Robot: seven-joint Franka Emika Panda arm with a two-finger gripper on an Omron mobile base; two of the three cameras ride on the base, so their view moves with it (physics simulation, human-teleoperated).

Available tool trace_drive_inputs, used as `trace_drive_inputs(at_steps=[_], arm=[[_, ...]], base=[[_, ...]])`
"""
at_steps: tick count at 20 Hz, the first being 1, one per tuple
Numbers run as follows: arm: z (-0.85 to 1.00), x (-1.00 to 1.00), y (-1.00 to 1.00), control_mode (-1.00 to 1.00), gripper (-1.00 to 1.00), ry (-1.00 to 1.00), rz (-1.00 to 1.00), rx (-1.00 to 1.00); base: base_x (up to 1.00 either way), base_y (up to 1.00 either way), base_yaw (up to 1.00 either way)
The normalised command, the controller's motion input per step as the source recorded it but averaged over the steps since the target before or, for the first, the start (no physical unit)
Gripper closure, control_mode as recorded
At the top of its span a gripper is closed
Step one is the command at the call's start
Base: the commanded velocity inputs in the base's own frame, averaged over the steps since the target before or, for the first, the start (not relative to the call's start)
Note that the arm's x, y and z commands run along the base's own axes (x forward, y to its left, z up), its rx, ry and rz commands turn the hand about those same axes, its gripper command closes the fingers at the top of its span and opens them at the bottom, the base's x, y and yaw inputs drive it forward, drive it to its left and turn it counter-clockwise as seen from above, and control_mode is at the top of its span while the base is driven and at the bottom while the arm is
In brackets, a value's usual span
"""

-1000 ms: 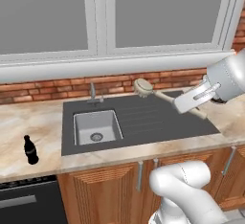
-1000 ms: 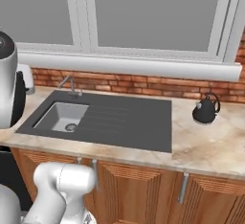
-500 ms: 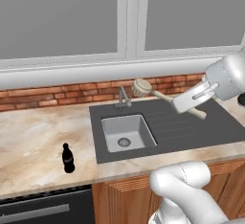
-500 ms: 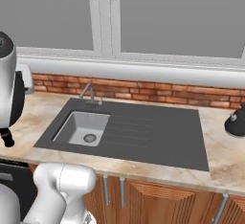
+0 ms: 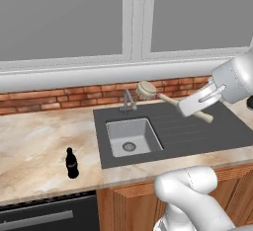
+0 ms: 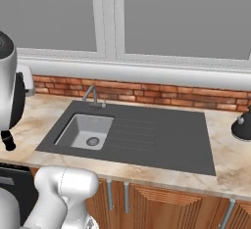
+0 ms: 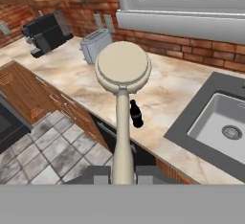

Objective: Open the cabinet. Pick the dish brush and place it next to the sink. Then close the cabinet.

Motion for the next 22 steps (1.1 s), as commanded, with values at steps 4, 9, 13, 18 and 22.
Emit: trace_drive_inputs(at_steps=[4, 9, 13, 18, 22], arm=[[0.0, 0.0, 0.0, 1.0, 1.0, 0.0, 0.0, 0.0], [0.0, 0.0, 0.0, -1.0, 1.0, 0.0, 0.0, 0.0], [0.0, 0.05, 0.0, -1.0, 1.0, 0.02, 0.11, 0.01], [0.01, 0.63, 0.09, -1.0, 1.0, 0.35, 0.02, -0.01], [0.15, 0.96, 0.08, -1.0, 1.0, 0.41, 0.0, -0.03]], base=[[0.0, 0.0, 0.0], [0.0, 0.0, 0.0], [0.0, 0.0, 0.0], [0.0, 0.0, 0.0], [0.0, 0.0, 0.0]])
